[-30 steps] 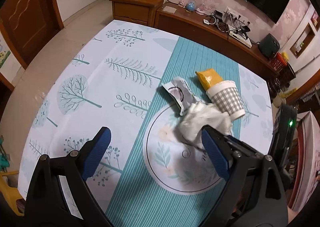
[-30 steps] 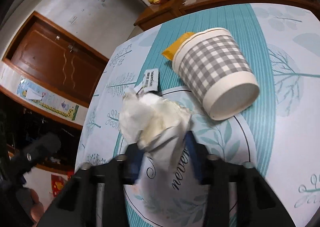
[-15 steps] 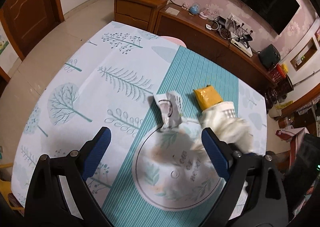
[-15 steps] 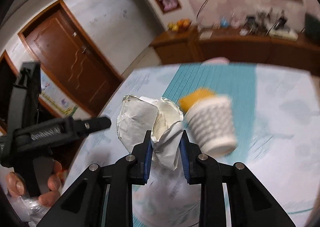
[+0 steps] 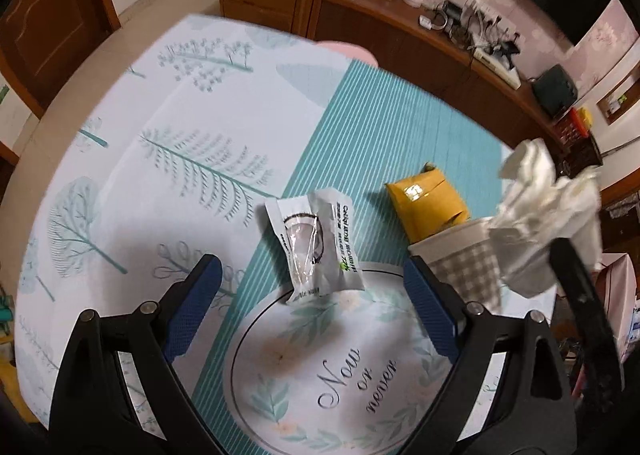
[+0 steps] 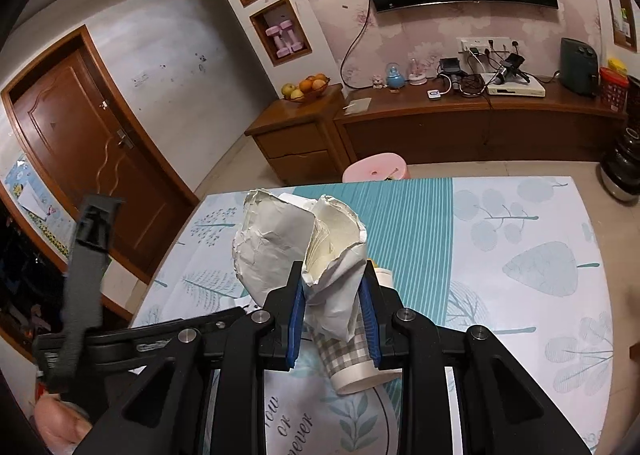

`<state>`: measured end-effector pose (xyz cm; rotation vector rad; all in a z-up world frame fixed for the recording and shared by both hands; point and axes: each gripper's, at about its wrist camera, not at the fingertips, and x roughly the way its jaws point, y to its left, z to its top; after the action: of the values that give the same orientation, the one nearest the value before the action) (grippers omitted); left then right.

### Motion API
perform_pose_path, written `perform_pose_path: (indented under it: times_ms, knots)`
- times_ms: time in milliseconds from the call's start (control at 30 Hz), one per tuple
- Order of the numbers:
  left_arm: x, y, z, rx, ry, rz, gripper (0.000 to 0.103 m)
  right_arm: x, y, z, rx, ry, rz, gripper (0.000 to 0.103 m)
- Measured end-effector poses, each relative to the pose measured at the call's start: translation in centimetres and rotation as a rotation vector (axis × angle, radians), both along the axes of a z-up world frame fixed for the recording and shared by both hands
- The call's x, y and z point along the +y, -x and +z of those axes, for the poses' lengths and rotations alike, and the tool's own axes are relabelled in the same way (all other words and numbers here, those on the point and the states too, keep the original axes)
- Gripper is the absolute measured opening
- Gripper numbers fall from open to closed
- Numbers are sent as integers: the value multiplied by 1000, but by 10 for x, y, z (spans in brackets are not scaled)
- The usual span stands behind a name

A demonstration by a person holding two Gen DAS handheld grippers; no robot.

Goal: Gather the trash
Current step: 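Grasp the clear plastic packet with the left gripper while the right grasps the white paper wrapper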

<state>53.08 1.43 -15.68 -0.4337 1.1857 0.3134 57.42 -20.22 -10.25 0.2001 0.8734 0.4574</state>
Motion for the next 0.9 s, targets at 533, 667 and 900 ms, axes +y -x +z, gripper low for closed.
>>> perform_pose_path:
  times_ms: [533, 667, 900]
  knots:
    - [8, -22, -45, 53, -11, 31, 11, -2, 8, 4, 9, -6, 8, 24]
    - [12, -10, -33, 36, 9, 57, 4, -4, 18, 16, -9, -13, 10, 24]
    - [12, 42, 21, -26, -17, 35, 4, -7, 52, 44, -36, -32, 2, 24]
